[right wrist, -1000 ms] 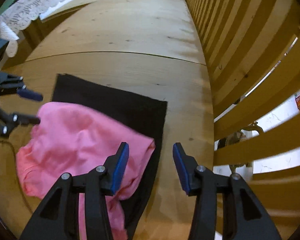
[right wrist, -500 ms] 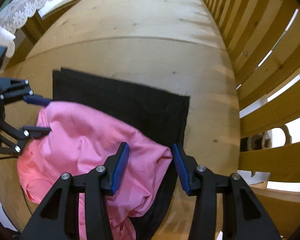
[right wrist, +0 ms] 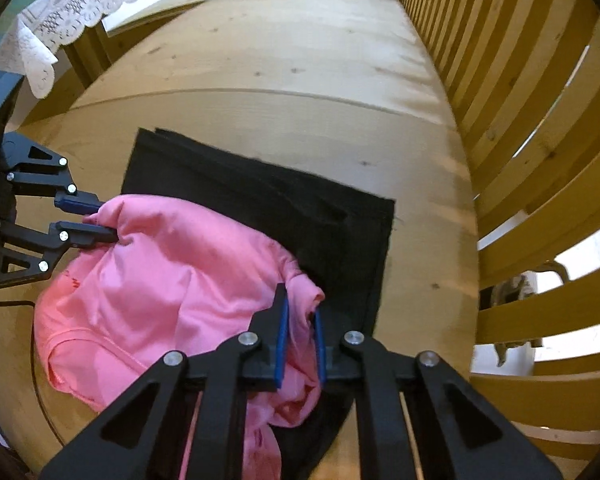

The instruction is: Fold clothes

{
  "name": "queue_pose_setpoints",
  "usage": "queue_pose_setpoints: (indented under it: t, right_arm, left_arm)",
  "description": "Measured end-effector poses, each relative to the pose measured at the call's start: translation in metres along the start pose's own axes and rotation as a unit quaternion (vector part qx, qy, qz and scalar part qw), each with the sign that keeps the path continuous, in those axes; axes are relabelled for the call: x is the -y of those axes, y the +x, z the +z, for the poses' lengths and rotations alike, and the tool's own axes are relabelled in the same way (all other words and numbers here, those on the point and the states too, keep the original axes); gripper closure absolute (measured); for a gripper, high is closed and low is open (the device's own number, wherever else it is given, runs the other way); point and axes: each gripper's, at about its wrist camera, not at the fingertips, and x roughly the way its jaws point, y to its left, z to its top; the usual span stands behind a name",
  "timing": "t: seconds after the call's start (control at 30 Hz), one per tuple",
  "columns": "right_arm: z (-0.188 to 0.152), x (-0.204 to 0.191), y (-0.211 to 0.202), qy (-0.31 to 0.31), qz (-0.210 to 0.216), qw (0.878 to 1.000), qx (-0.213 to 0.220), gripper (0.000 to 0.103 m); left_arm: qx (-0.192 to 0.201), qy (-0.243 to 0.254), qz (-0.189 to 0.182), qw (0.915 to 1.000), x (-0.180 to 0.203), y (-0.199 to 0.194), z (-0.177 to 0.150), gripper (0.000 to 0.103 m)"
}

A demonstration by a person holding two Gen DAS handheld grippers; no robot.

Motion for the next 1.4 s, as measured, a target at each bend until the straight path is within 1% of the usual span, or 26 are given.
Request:
queue_pose_setpoints:
  t: [0.1,0.17,0.23,0.27,0.33,0.37,0.4,0.43,0.53,0.57,0.63,0.7,0.73,0.77,0.8,0.87,0.93,1.0,1.03,1.1,1.13,1.17,1.23,1.33,1.4]
  right_arm:
    - [0.001,-0.003,-0.018,-0.008,-0.014,1.000,0.025,0.092]
    - [0.002,-0.008,-0.028,-0.018,-0.030,0.999,0.038,0.092]
    - [0.002,-0.012,-0.034,-0.024,-0.042,0.998,0.044,0.092]
    - [0.002,-0.013,-0.035,-0.025,-0.043,0.998,0.042,0.092]
    - [0.002,-0.004,-0.030,-0.019,-0.029,0.999,0.026,0.091]
    - [0.002,0.002,-0.027,-0.013,-0.027,0.999,0.019,0.089]
    - [0.003,0.008,-0.023,-0.005,-0.029,0.999,0.012,0.086]
    - [0.004,0.014,-0.019,0.002,-0.032,0.999,0.006,0.086]
    - [0.006,0.012,-0.018,-0.017,-0.048,0.999,0.009,0.086]
    - [0.007,0.011,-0.019,-0.021,-0.045,0.999,0.007,0.089]
    - [0.010,0.010,-0.021,-0.026,-0.039,0.999,0.003,0.097]
    - [0.015,0.009,-0.024,-0.031,-0.043,0.999,0.014,0.097]
    - [0.019,0.009,-0.023,-0.034,-0.048,0.998,0.013,0.096]
    - [0.022,0.009,-0.019,-0.038,-0.052,0.998,0.004,0.091]
    - [0.026,0.008,-0.016,-0.042,-0.056,0.998,-0.005,0.088]
    - [0.029,0.007,-0.008,-0.050,-0.070,0.996,-0.014,0.073]
    - [0.032,0.007,0.003,-0.056,-0.080,0.995,-0.027,0.070]
    - [0.034,0.009,0.013,-0.056,-0.085,0.994,-0.038,0.070]
    - [0.034,0.011,0.018,-0.053,-0.083,0.994,-0.044,0.070]
    - [0.033,0.016,0.025,-0.039,-0.064,0.996,-0.056,0.070]
    - [0.032,0.019,0.026,-0.030,-0.055,0.996,-0.059,0.072]
    - [0.031,0.021,0.026,-0.021,-0.045,0.997,-0.059,0.080]
    - [0.029,0.020,0.022,-0.024,-0.047,0.997,-0.051,0.093]
    - [0.025,0.013,0.012,-0.043,-0.066,0.996,-0.034,0.094]
    - [0.023,0.004,0.000,-0.059,-0.075,0.995,-0.017,0.095]
  left_arm:
    - [0.016,0.012,0.024,0.9995,0.009,-0.011,0.003,0.091]
    - [0.026,0.020,0.040,0.9986,0.015,-0.018,0.006,0.091]
    - [0.036,0.016,0.041,0.9984,0.011,-0.027,0.011,0.091]
    - [0.038,0.015,0.037,0.9985,0.006,-0.031,0.009,0.091]
    - [0.042,0.016,0.030,0.9985,-0.004,-0.038,0.003,0.091]
    - [0.034,0.015,0.032,0.9988,-0.005,-0.032,0.001,0.091]
    - [0.025,0.015,0.034,0.9990,-0.006,-0.026,0.000,0.091]
    - [0.022,0.014,0.033,0.9991,-0.008,-0.025,-0.001,0.091]
    - [0.015,0.012,0.030,0.9994,-0.015,-0.022,-0.002,0.091]
    - [0.014,0.012,0.029,0.9994,-0.018,-0.022,-0.002,0.091]
    - [0.013,0.011,0.027,0.9995,-0.013,-0.025,-0.001,0.091]
    - [0.011,0.010,0.024,0.9996,-0.012,-0.026,-0.001,0.091]
    - [0.008,0.010,0.023,0.9997,-0.014,-0.022,0.000,0.091]
    - [0.005,0.010,0.022,0.9997,-0.018,-0.017,0.001,0.091]
    - [0.001,0.010,0.021,0.9997,-0.021,-0.013,0.002,0.091]
    - [-0.002,0.011,0.021,0.9997,-0.024,-0.010,0.003,0.091]
    - [-0.003,0.007,0.017,0.9998,-0.025,-0.008,0.003,0.091]
    - [-0.005,0.005,0.016,0.9998,-0.026,-0.007,0.004,0.091]
    - [-0.006,0.005,0.016,0.9998,-0.026,-0.007,0.004,0.091]
    - [-0.009,0.007,0.016,0.9998,-0.025,-0.005,0.004,0.091]
    - [-0.010,0.007,0.016,0.9998,-0.026,-0.004,0.005,0.091]
    - [-0.010,0.008,0.017,0.9998,-0.027,-0.003,0.006,0.091]
    - [-0.011,0.007,0.018,0.9998,-0.027,-0.002,0.006,0.091]
    - [-0.006,0.008,0.022,0.9997,-0.024,-0.006,0.005,0.091]
    - [0.005,0.010,0.029,0.9995,-0.022,-0.013,0.005,0.091]
